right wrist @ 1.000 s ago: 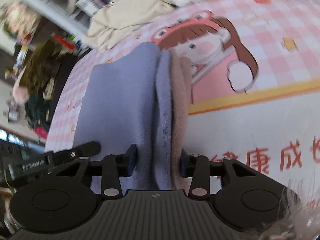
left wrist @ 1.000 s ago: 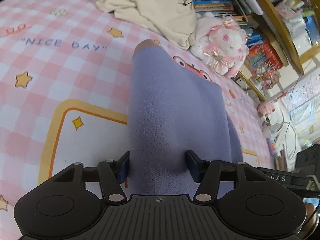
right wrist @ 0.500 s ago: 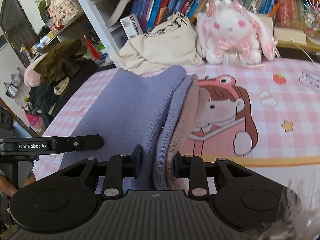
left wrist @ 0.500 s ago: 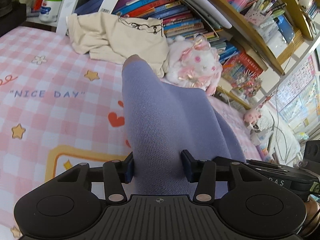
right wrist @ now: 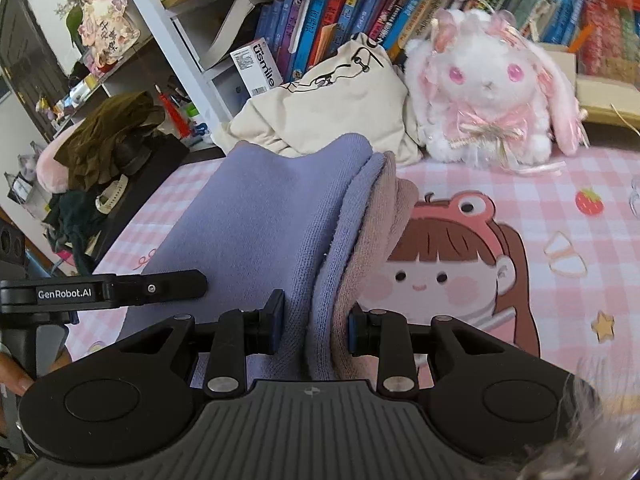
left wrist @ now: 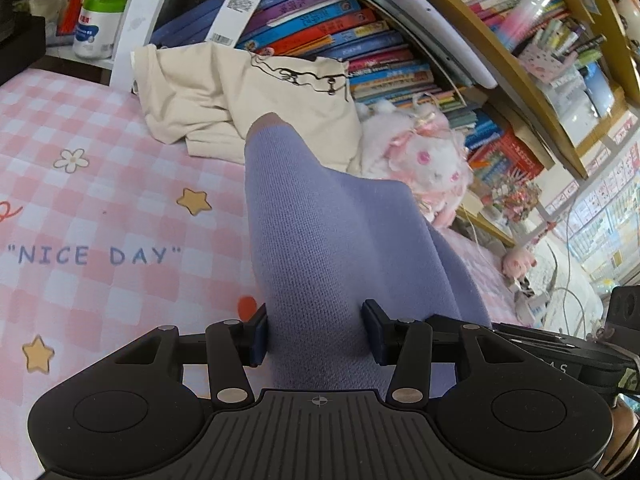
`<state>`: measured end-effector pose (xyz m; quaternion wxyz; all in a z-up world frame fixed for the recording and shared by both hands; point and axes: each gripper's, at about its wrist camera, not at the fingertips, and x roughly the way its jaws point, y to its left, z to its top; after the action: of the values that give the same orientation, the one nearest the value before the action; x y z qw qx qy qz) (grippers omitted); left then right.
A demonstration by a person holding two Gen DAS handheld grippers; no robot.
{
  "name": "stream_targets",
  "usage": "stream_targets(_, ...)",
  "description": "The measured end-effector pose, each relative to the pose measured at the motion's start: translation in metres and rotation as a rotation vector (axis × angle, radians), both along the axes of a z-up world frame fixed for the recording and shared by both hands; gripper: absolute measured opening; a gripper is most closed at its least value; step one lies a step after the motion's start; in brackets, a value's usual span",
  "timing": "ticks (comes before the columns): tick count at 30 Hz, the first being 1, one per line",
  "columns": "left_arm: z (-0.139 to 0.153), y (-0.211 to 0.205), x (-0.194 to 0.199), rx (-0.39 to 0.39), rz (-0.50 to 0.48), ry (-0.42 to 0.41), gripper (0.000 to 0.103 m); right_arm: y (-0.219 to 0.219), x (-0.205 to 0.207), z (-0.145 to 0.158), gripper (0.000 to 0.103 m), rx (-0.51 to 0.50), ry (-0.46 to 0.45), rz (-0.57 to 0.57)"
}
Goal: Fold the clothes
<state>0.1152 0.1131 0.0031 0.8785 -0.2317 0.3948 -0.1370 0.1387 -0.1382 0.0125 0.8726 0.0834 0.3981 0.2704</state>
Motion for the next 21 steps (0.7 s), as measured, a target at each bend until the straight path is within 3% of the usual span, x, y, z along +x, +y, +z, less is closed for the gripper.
stream_targets(14,-0.024,0.022,0.069,-0.005,0.019,0.037,0.046,0.027,0.074,-0.021,0.028,-0.007,0.061,-0.056)
stream_targets(21,-0.041,0.031,0.087,-0.014,0.033,0.079,0.047,0.033,0.093,-0.039,0.028,0.001,0.12,-0.095)
